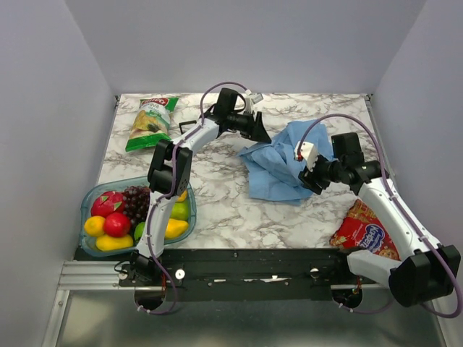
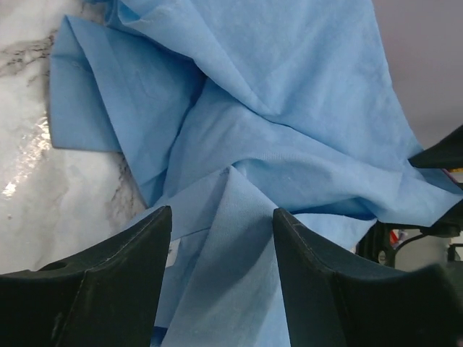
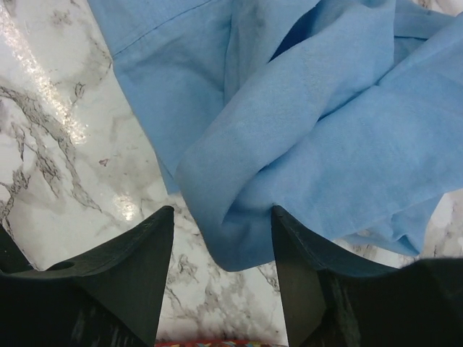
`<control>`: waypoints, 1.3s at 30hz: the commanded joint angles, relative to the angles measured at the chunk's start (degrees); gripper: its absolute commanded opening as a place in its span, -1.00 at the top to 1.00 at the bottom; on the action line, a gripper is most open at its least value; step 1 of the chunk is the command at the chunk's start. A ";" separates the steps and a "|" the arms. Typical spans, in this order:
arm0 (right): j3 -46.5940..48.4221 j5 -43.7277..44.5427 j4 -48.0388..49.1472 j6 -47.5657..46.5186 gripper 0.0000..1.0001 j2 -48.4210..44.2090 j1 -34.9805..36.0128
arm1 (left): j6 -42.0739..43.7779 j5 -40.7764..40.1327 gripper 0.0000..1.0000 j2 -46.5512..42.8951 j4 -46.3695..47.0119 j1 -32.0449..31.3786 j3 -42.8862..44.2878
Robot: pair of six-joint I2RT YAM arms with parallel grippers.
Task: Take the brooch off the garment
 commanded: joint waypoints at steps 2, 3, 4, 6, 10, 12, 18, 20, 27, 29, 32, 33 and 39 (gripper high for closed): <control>3.90 1.26 0.12 3.06 -0.29 2.72 -0.20 | -3.73 5.47 -0.29 0.46 3.18 -0.45 0.52; 4.08 1.26 0.20 3.06 -0.29 3.16 -0.12 | -3.82 5.55 -0.29 0.64 3.35 -0.45 0.70; 4.25 1.35 0.47 3.06 -0.29 3.16 -0.12 | -4.08 6.51 -0.29 0.73 3.62 -0.45 0.79; 4.26 1.62 0.91 3.06 -0.29 3.34 -0.12 | -4.17 7.83 -0.29 0.82 3.97 -0.63 1.05; 4.43 1.97 1.96 5.43 -0.30 4.92 -0.56 | -2.86 10.12 -0.11 0.47 3.18 -0.72 1.49; 5.31 1.62 2.31 6.40 -0.29 5.54 -1.00 | -1.28 9.86 -0.09 0.46 0.74 -0.89 1.93; 6.71 1.62 3.90 7.20 -0.31 7.38 -1.26 | 10.14 5.91 0.14 0.46 -11.03 -1.16 2.98; 6.89 2.05 3.90 6.23 -0.32 7.91 -1.17 | 12.34 5.29 0.25 0.38 -13.60 -1.16 3.16; 6.98 2.50 4.60 5.96 -0.32 9.76 -1.17 | 17.71 3.27 1.00 -0.06 -18.79 -1.16 3.16; 7.24 2.41 4.95 6.66 -0.32 10.46 -1.17 | 18.06 3.44 1.00 -0.59 -19.32 -0.98 3.33; 8.03 2.58 5.22 6.84 -0.19 11.25 -1.17 | 19.99 2.83 1.00 -2.51 -21.60 -0.28 4.65; 8.21 3.02 5.48 6.84 -0.08 11.34 -1.17 | 19.91 2.48 1.00 -3.57 -22.04 0.68 4.74; 17.23 7.50 11.71 11.06 0.88 15.02 -1.26 | 12.56 -0.24 1.00 -19.03 -11.46 6.22 -4.98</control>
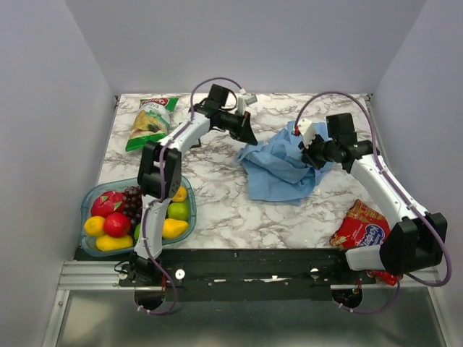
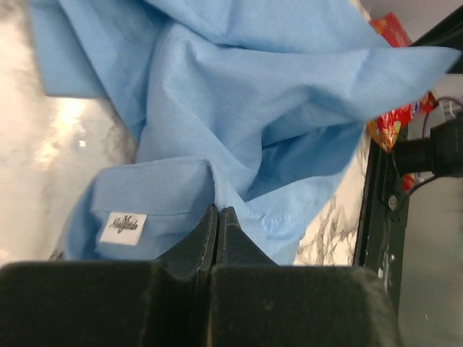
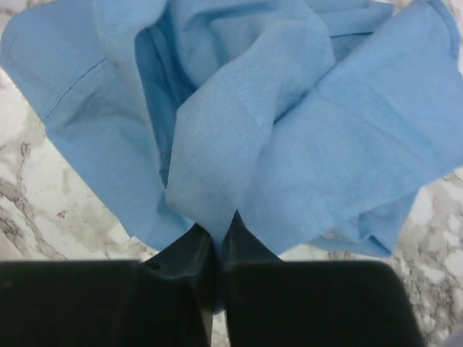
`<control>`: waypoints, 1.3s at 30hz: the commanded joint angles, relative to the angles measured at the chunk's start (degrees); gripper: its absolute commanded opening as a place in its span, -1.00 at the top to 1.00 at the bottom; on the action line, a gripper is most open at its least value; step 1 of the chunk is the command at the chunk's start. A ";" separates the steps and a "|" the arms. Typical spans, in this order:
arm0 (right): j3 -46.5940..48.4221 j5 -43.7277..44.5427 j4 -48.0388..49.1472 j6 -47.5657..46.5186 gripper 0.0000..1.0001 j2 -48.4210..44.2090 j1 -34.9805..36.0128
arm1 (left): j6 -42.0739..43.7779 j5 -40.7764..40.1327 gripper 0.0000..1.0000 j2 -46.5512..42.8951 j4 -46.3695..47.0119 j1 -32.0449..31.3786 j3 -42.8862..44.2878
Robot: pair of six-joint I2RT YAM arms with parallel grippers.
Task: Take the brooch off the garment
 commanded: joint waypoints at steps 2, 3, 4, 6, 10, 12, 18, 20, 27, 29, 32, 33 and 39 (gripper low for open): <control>12.50 4.60 8.31 4.96 0.99 3.95 -0.65 | -8.33 -3.48 1.00 -21.05 12.09 7.67 -9.04; 14.44 4.78 8.93 5.49 0.99 5.52 -0.82 | -9.91 -4.70 1.00 -23.01 14.19 8.38 -11.14; 18.54 5.30 9.72 5.85 0.99 6.23 -0.91 | -10.18 -5.50 1.00 -24.68 14.74 9.17 -12.03; 22.26 5.57 9.90 6.29 0.99 7.90 -1.09 | -10.54 -7.43 1.00 -29.51 15.62 10.93 -14.75; 28.07 6.36 10.34 6.12 0.99 9.49 -1.70 | -11.16 -15.76 1.00 -37.95 18.16 12.87 -21.87; 28.43 7.85 11.13 5.24 0.99 8.79 -2.05 | -10.89 -19.20 1.00 -43.31 20.96 12.87 -26.34; 25.70 14.70 20.52 2.34 0.99 4.66 -3.90 | -8.62 -28.78 1.00 -50.71 22.58 12.87 -26.90; 26.84 14.80 23.08 3.21 0.99 3.96 -4.86 | -7.47 -30.90 1.00 -51.58 22.30 12.87 -23.92; 30.89 10.14 27.30 4.00 0.99 0.18 -4.96 | -1.75 -32.05 1.00 -54.92 28.27 12.78 -19.51; 30.72 9.35 27.48 4.18 0.99 -0.79 -4.96 | -0.35 -30.65 1.00 -55.80 28.02 12.61 -20.30; 27.49 7.25 25.73 2.52 0.99 -2.63 -4.87 | 1.58 -30.21 1.00 -57.12 25.73 12.17 -22.40; 26.16 6.72 25.03 2.08 0.99 -3.16 -4.87 | 1.94 -30.38 1.00 -57.74 25.29 11.99 -23.54; 12.90 -0.31 17.12 -2.40 0.99 -8.87 -4.96 | 4.82 -31.70 1.00 -63.54 22.14 10.85 -34.26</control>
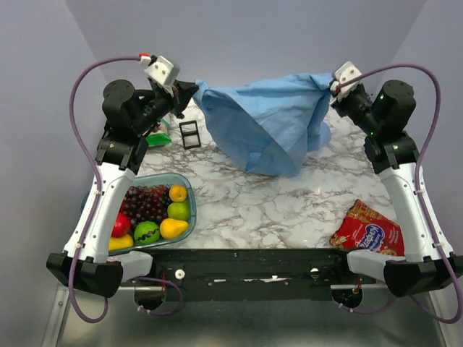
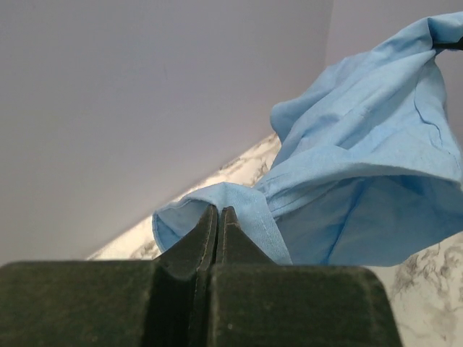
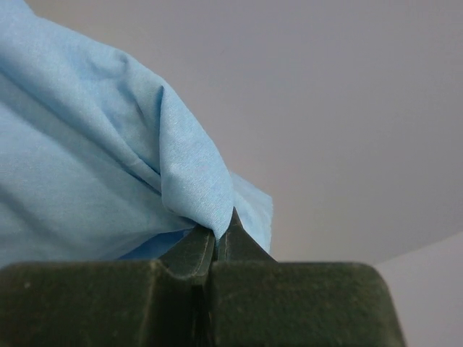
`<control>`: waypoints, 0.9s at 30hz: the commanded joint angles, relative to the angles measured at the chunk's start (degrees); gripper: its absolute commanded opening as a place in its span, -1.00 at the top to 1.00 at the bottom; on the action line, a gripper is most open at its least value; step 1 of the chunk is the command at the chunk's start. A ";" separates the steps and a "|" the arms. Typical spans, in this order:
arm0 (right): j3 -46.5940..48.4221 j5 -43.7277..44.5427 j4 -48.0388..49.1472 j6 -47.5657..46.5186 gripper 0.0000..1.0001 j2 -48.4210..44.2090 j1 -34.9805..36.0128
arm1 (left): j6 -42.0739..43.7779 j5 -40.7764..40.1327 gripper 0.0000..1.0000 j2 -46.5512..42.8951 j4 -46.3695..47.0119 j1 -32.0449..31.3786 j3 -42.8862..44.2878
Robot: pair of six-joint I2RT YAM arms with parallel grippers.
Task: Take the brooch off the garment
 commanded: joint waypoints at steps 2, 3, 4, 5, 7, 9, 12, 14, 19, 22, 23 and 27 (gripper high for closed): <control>-8.70 -6.09 -10.72 -5.62 0.91 -2.01 -1.22 | 6.33 -4.86 1.00 -5.18 -3.58 -0.56 -10.18; -8.71 -6.71 -11.78 -5.02 0.80 -0.88 -1.22 | 7.20 -7.83 1.00 -5.80 -3.67 -0.56 -11.85; -7.31 -7.42 -15.19 -4.49 0.65 0.26 -1.13 | 8.61 -9.42 1.00 -6.16 -3.93 -0.56 -14.74; -5.38 -9.16 -17.83 -3.79 0.33 1.58 -1.22 | 10.10 -11.44 1.00 -6.95 -4.28 -0.48 -16.07; -0.21 -8.92 -23.19 -1.69 0.10 6.32 -1.22 | 14.48 -16.80 1.00 -7.83 -5.60 -0.48 -19.49; 0.87 -7.51 -24.62 -1.05 -0.04 8.52 -1.31 | 16.17 -19.27 1.00 -9.41 -6.56 -0.04 -21.09; -1.31 -6.28 -23.84 -4.22 -0.14 10.46 -1.39 | 19.95 -20.16 1.00 -11.61 -8.93 0.31 -24.25; -2.02 -5.06 -23.31 -6.41 -0.16 13.08 -1.57 | 21.01 -20.86 1.00 -12.57 -10.16 0.32 -26.36; -0.97 -7.77 -29.44 -15.54 -0.25 19.42 -2.62 | 19.44 -20.43 1.00 -9.95 -19.92 0.32 -25.58; -3.69 -10.58 -30.60 -24.94 -0.34 21.36 -2.54 | 18.03 -18.50 1.00 -10.64 -19.58 0.32 -27.41; -4.65 -12.24 -30.08 -26.88 -0.39 21.71 -2.54 | 17.85 -17.88 1.00 -11.17 -19.14 0.32 -28.03; -5.98 -15.60 -28.24 -32.26 -0.50 25.40 -2.01 | 16.71 -16.47 1.00 -10.47 -18.43 0.32 -28.74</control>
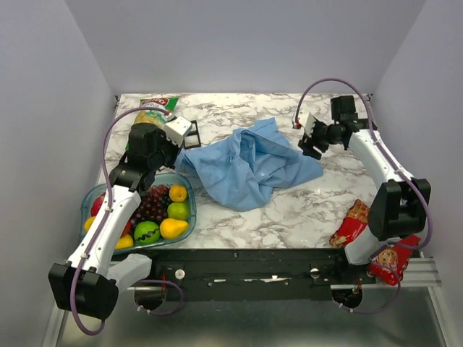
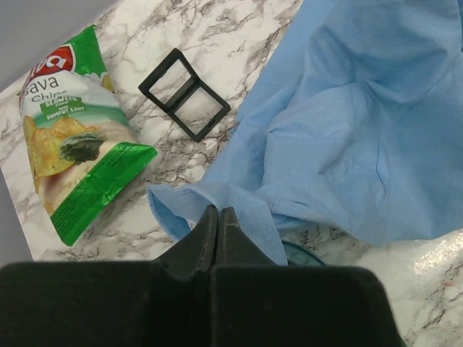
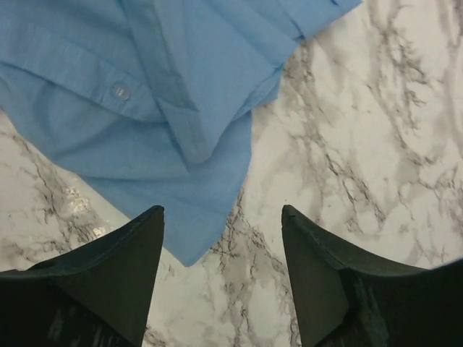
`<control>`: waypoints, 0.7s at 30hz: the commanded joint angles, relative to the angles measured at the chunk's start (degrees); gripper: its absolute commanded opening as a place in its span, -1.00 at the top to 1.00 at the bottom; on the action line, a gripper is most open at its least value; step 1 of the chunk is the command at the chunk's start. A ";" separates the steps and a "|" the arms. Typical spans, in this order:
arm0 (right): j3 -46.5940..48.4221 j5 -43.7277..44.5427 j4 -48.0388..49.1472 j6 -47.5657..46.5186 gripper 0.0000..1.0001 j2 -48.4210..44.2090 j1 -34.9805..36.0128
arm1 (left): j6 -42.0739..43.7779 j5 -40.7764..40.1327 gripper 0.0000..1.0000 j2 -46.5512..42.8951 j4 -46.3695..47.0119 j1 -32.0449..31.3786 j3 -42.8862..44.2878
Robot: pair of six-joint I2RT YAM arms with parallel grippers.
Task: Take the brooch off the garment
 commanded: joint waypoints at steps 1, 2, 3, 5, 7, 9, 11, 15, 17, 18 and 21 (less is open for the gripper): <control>-0.30 -5.52 0.46 -8.83 -0.50 5.11 0.83 | -1.39 1.96 1.00 -0.15 -0.62 0.34 -0.70; 1.88 -5.43 0.48 -8.83 -0.50 6.96 1.18 | -1.31 2.05 1.00 0.02 -0.62 0.34 -0.61; 3.21 -5.52 -0.05 -9.09 -0.50 8.46 1.97 | -1.13 2.05 1.00 0.11 -0.62 0.34 -0.52; 7.85 -6.74 -1.98 -9.09 -0.50 13.12 2.85 | -0.87 2.22 1.00 0.46 -0.79 0.34 0.09; 10.68 -7.63 -5.22 -10.75 -0.50 15.67 4.26 | -0.51 2.13 1.00 1.08 -0.97 0.34 0.62; 11.48 -7.02 -5.15 -11.98 -0.50 17.87 6.36 | -0.43 2.13 1.00 1.51 -0.45 0.34 0.62; 11.66 -6.40 -3.57 -12.08 -0.43 19.54 7.51 | -0.43 2.13 1.00 1.69 -0.09 0.34 0.71; 16.83 -3.77 -2.51 -7.27 0.32 22.88 8.74 | -0.08 2.40 1.00 2.40 0.17 0.34 1.50; 21.66 -2.10 -1.99 -4.97 0.74 23.33 8.13 | 0.80 2.05 1.00 2.66 0.26 0.34 2.46; 23.85 -2.53 -1.81 -1.66 0.84 23.16 6.65 | 1.07 1.09 1.00 3.10 0.43 0.34 2.99; 33.95 -4.81 -1.11 6.86 0.99 22.72 1.91 | 0.89 -0.41 1.00 4.15 1.84 0.51 5.97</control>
